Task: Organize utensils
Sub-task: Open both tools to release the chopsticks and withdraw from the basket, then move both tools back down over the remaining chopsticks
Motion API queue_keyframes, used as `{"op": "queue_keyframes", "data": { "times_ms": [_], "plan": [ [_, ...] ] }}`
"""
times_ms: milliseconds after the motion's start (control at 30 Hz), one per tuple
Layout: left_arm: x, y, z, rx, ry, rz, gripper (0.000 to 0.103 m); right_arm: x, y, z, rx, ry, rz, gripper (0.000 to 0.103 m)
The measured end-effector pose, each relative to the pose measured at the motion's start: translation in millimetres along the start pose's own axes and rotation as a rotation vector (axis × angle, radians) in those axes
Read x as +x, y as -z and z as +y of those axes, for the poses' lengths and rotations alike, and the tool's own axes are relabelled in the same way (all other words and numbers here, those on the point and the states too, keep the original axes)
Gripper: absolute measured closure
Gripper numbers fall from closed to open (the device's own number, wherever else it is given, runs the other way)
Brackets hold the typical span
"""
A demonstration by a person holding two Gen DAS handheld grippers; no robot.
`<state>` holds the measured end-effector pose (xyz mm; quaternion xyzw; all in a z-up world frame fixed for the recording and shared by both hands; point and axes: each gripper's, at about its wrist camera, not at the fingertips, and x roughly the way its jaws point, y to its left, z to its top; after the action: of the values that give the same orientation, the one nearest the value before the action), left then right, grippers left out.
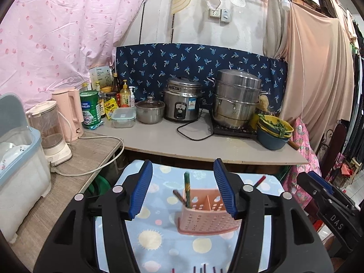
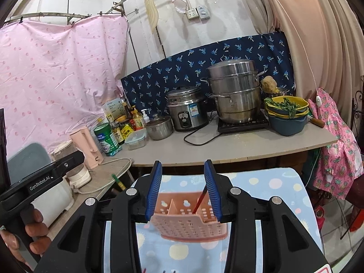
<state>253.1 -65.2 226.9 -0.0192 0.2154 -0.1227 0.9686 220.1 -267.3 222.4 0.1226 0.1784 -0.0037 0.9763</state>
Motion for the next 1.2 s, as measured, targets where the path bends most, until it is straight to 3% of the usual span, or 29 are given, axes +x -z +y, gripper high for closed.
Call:
{"op": "queue_keyframes", "data": {
  "times_ms": [633,867,1000,1200],
  "plan": [
    [-58,140,25,0.072,-0.075,0.203,0.049,-96,129,9,-0.068,0.066,0.159,0.065],
    [-66,197,33,0.077,-0.081,0.308,0.049,-114,182,7,-0.048,0.083,0.252,0.065],
    [-69,229,37,0.058,-0.078,0.366,0.049,-126,217,14,-0.101,0.117,0.291,0.065],
    [-74,268,37,0.062,-0.085,0.426,0.049,-135,266,19,-0.102,0.1,0.378,0.065]
  ]
}}
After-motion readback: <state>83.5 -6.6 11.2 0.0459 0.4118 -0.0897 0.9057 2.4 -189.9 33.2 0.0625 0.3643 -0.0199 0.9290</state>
